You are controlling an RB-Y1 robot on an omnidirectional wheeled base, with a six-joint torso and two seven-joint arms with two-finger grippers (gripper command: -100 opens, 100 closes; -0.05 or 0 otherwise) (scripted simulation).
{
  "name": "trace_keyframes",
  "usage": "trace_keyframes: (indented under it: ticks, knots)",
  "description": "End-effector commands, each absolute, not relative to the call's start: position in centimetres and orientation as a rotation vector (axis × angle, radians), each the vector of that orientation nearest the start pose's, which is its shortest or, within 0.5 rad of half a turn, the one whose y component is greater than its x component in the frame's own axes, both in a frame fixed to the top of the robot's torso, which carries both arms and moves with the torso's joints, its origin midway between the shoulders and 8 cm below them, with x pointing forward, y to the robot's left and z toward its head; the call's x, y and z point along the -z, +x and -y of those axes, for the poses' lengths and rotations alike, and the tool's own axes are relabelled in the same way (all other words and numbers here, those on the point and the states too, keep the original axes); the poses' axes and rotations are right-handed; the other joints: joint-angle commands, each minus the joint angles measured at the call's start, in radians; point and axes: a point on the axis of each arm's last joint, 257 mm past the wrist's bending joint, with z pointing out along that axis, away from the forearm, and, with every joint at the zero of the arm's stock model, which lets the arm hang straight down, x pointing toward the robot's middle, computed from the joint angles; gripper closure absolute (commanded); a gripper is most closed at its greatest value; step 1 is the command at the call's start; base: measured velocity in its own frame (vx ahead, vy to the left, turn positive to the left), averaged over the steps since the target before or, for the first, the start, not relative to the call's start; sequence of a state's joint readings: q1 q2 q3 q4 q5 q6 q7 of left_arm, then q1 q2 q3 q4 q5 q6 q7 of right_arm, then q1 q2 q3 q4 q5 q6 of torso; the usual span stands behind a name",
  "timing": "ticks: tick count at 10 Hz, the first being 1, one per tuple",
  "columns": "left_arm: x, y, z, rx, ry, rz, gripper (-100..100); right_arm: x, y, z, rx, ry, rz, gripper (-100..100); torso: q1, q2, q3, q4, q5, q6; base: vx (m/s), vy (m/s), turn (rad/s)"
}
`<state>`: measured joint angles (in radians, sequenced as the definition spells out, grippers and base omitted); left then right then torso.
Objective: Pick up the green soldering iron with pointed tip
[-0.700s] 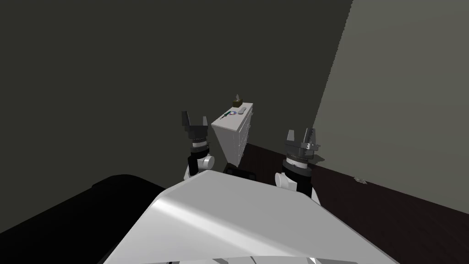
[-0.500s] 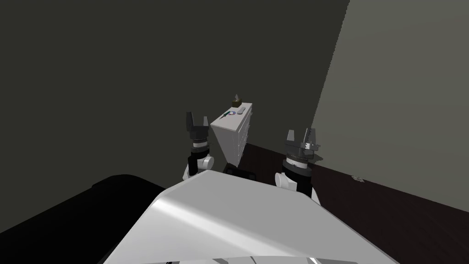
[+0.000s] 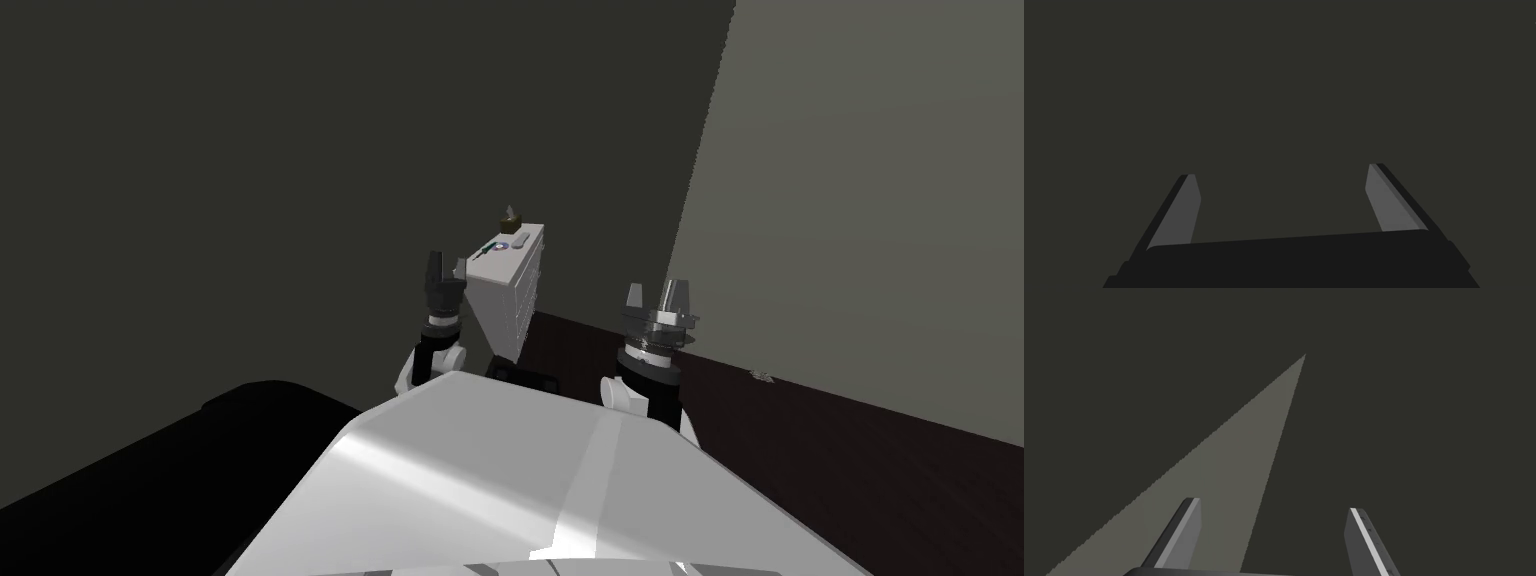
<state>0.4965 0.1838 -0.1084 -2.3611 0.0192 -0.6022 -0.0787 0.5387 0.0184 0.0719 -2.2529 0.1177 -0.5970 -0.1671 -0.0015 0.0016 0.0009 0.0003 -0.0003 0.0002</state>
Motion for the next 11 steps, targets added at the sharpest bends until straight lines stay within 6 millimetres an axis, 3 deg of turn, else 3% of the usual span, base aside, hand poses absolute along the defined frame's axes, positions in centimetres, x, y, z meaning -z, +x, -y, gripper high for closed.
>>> trace_keyframes:
  ticks: [1,2,6,11]
  knots:
    - [-6.3,30.7,-20.2,1.389,-0.316,-0.689,-100,-1.7,33.5,24.4,-1.458,0.639,-0.609,0,0.0,0.0,0.0,0.0,0.0,0.0,-0.033,-0.025,-0.152]
    - [-6.2,30.7,-20.1,1.39,-0.308,-0.699,-100,-1.7,33.5,24.4,-1.458,0.639,-0.609,0,0.0,0.001,0.0,0.0,0.0,0.0,-0.03,-0.016,-0.03]
    - [-4.0,29.4,-16.0,1.355,-0.127,-0.82,-100,-1.7,33.5,24.4,-1.457,0.639,-0.609,0,0.0,0.002,0.001,0.0,0.0,0.0,-0.044,-0.028,-0.085]
    - [-1.5,27.8,-13.0,1.332,0.035,-0.917,-100,-1.7,33.5,24.4,-1.458,0.639,-0.609,0,0.0,0.002,0.001,0.0,0.0,0.0,-0.042,-0.021,-0.077]
